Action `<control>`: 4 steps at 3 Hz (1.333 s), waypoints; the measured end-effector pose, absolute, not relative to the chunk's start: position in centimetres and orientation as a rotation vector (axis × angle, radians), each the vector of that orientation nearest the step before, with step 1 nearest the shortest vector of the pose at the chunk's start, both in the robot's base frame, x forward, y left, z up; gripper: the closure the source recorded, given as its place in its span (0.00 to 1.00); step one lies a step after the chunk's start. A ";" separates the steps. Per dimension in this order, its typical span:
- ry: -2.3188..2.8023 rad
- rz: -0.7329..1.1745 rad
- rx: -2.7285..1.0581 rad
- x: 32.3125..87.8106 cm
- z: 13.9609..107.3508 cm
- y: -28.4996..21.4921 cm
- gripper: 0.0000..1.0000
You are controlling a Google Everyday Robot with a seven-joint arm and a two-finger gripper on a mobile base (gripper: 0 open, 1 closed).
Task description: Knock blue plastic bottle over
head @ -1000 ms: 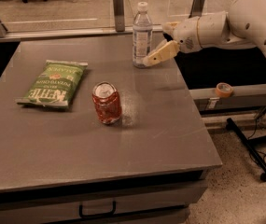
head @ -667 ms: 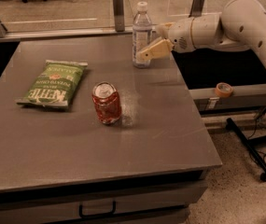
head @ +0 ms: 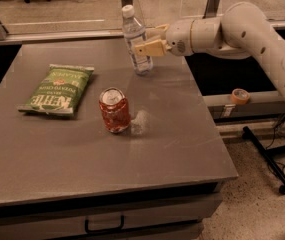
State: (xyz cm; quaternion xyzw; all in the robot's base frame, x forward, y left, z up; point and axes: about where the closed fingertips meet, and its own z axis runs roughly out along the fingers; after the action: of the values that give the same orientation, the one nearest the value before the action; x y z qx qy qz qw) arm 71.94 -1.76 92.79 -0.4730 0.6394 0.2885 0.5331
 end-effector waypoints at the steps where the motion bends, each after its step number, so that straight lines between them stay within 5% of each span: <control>1: 1.473 0.701 -1.156 71.8 93.1 -0.3 0.86; 2: 1.444 0.649 -1.274 71.1 94.5 0.5 1.00; 4: 1.554 0.332 -1.696 69.0 94.3 -0.9 1.00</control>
Offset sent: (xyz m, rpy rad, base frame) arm -0.0211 0.0167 0.0284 -0.2214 -0.1333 0.1784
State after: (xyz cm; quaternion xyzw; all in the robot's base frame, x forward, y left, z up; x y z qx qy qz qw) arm 68.99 -0.93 94.30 -0.6696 0.6135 0.1309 0.3976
